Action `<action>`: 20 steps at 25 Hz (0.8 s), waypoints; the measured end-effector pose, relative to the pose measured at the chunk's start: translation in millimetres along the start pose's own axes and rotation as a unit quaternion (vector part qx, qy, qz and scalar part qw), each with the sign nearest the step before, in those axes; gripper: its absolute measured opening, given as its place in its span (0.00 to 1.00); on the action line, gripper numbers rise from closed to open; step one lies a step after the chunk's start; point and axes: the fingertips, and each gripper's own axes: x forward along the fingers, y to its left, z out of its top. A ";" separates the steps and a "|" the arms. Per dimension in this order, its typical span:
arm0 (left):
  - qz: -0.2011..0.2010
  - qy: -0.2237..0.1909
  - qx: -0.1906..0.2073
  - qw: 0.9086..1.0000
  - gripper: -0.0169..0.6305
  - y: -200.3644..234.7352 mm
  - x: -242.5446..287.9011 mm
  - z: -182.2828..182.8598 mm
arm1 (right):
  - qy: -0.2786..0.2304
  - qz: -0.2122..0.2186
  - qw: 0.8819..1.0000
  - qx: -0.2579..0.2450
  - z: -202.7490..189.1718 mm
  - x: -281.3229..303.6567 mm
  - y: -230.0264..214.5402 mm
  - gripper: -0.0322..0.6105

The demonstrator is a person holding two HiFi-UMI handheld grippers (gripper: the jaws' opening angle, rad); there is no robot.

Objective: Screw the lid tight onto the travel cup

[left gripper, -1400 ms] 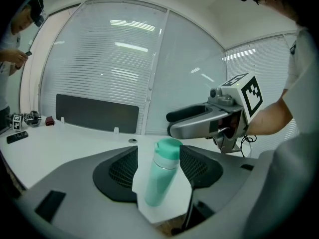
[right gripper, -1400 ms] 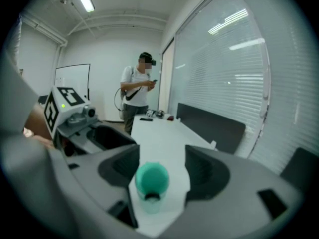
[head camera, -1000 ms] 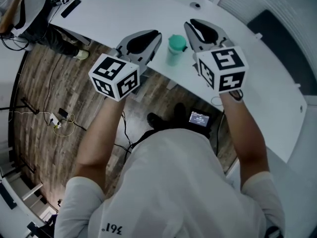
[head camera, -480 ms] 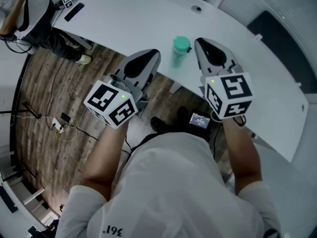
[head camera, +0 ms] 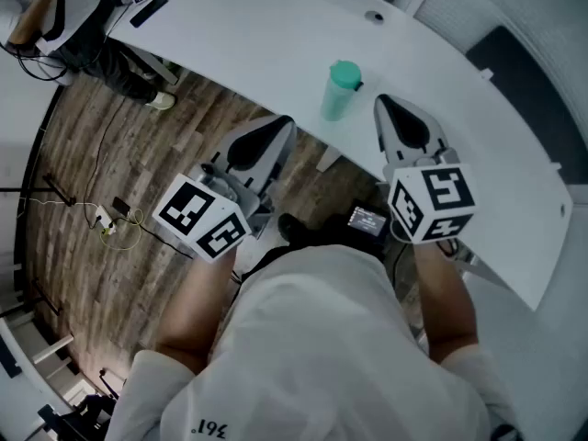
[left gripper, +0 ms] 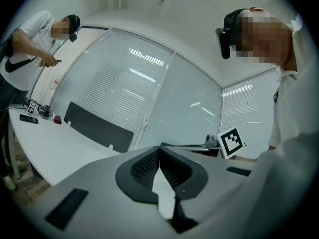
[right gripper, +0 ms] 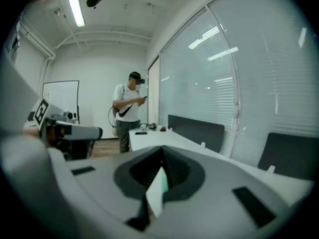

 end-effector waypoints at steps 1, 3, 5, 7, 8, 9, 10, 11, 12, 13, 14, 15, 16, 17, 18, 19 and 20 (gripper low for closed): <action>0.005 -0.001 0.002 1.000 0.07 -2.3 -2.8 -0.8 | 0.001 0.004 1.000 0.001 -2.4 -1.7 0.2 0.08; 0.017 -0.002 0.002 1.000 0.07 -7.2 -7.0 -3.3 | 0.004 0.012 1.000 0.002 -6.8 -5.9 -1.1 0.08; 0.029 -0.001 -0.001 1.000 0.07 -13.1 -8.8 -7.0 | 0.007 0.020 1.000 0.002 -9.2 -10.9 -5.1 0.08; 0.042 0.001 -0.004 0.999 0.07 -21.2 -8.7 -11.9 | 0.008 0.029 1.000 0.000 -9.6 -17.5 -10.0 0.08; 0.048 0.002 -0.005 0.999 0.07 -26.9 -8.0 -14.6 | 0.008 0.034 0.999 -0.003 -9.5 -22.1 -12.7 0.08; 0.053 0.003 -0.006 0.999 0.07 -33.4 -6.5 -17.6 | 0.007 0.039 0.999 -0.005 -9.8 -27.7 -15.8 0.08; 0.057 0.003 -0.007 0.998 0.07 -40.4 -4.3 -20.7 | 0.007 0.044 0.999 -0.007 -10.7 -33.8 -19.5 0.08; 0.062 0.004 -0.008 0.998 0.07 -47.6 -1.7 -24.2 | 0.007 0.049 0.999 -0.009 -12.8 -40.5 -23.6 0.08; 0.067 0.004 -0.009 0.998 0.07 -55.0 1.0 -28.2 | 0.008 0.053 0.999 -0.010 -15.8 -47.4 -27.6 0.08; 0.073 0.004 -0.011 0.997 0.07 -62.6 3.5 -32.7 | 0.009 0.057 0.998 -0.011 -19.7 -54.7 -31.4 0.08; 0.078 0.004 -0.013 0.997 0.07 -70.9 5.6 -37.4 | 0.010 0.063 0.998 -0.011 -23.9 -62.3 -35.0 0.08; 0.082 0.003 -0.014 0.997 0.07 -79.9 7.5 -42.0 | 0.010 0.068 0.998 -0.011 -28.0 -70.1 -38.5 0.08; 0.086 0.003 -0.015 0.996 0.07 -89.3 9.2 -46.6 | 0.010 0.073 0.997 -0.011 -31.8 -78.1 -42.2 0.08; 0.090 0.003 -0.016 0.996 0.07 -98.7 10.9 -51.7 | 0.010 0.078 0.997 -0.010 -35.5 -86.2 -46.0 0.08; 0.095 0.004 -0.018 0.995 0.07 -107.9 12.2 -57.2 | 0.010 0.083 0.996 -0.009 -39.4 -94.1 -49.8 0.08; 0.099 0.005 -0.020 0.995 0.07 -116.7 13.1 -63.3 | 0.011 0.087 0.996 -0.007 -43.5 -101.8 -53.3 0.08; 0.104 0.007 -0.022 0.994 0.07 -124.8 13.7 -69.4 | 0.011 0.092 0.996 -0.005 -47.7 -108.8 -56.4 0.08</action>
